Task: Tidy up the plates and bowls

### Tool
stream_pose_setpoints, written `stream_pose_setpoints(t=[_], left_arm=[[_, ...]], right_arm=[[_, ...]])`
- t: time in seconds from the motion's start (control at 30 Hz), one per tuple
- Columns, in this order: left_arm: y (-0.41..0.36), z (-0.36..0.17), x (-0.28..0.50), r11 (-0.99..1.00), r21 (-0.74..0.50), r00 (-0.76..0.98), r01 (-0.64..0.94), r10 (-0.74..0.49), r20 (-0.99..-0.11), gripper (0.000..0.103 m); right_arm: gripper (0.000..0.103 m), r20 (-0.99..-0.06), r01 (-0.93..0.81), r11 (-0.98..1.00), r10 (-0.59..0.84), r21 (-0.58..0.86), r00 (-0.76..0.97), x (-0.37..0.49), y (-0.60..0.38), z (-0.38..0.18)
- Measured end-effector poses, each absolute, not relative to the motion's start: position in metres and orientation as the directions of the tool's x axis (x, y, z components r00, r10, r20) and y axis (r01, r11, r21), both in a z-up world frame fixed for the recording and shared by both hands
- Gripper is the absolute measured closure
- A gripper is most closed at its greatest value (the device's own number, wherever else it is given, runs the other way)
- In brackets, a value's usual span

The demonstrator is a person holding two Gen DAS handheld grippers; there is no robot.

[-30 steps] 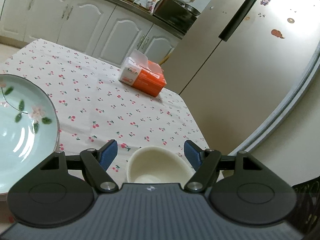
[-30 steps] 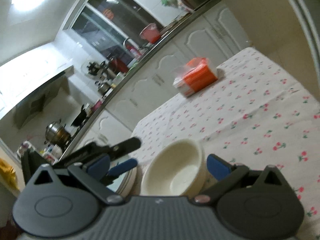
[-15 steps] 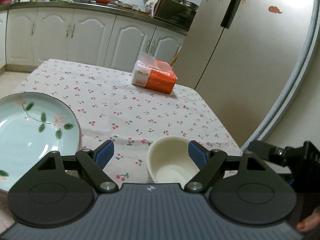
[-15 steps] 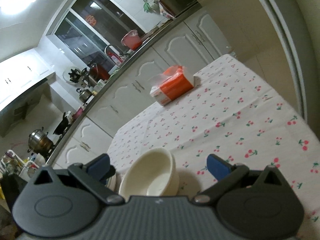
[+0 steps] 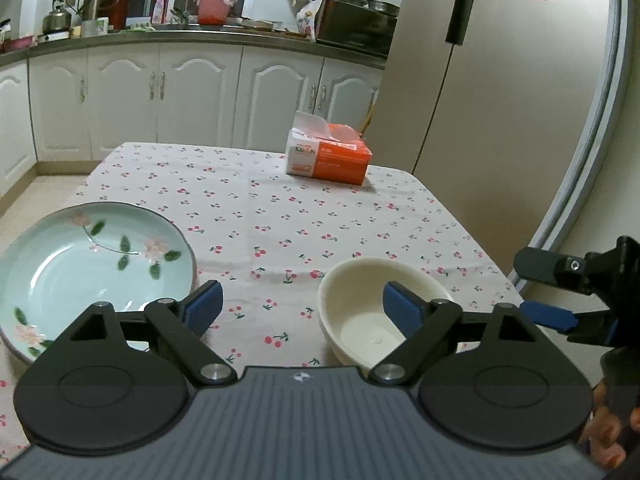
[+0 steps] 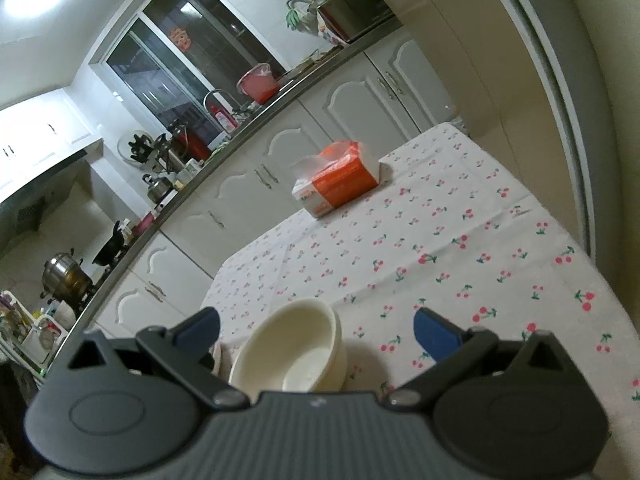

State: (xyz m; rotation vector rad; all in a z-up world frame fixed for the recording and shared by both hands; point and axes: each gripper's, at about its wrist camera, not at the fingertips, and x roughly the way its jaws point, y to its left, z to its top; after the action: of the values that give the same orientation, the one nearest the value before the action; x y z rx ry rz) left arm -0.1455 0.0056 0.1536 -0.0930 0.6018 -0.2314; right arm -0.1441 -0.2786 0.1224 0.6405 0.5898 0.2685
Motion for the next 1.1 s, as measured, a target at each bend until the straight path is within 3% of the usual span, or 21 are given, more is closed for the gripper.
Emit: stream_pose_setpoints(t=[0.57, 0.93, 1.1], left_arm=[[-0.001, 0.158, -0.177, 0.99, -0.068, 0.843, 0.122, -0.139, -0.52, 0.0], [0.018, 0.177, -0.219, 0.987, -0.105, 0.912, 0.124, -0.155, -0.381, 0.0], [0.025, 0.183, -0.228, 0.983, -0.141, 0.915, 0.12, -0.164, -0.368, 0.0]], right_arm=[[0.001, -0.455, -0.059, 0.874, 0.308, 0.482, 0.835, -0.167, -0.259, 0.147], [0.001, -0.413, -0.028, 0.936, 0.181, 0.35, 0.893, -0.203, -0.258, 0.186], [0.001, -0.388, -0.009, 0.948, 0.139, 0.319, 0.911, -0.219, -0.254, 0.202]])
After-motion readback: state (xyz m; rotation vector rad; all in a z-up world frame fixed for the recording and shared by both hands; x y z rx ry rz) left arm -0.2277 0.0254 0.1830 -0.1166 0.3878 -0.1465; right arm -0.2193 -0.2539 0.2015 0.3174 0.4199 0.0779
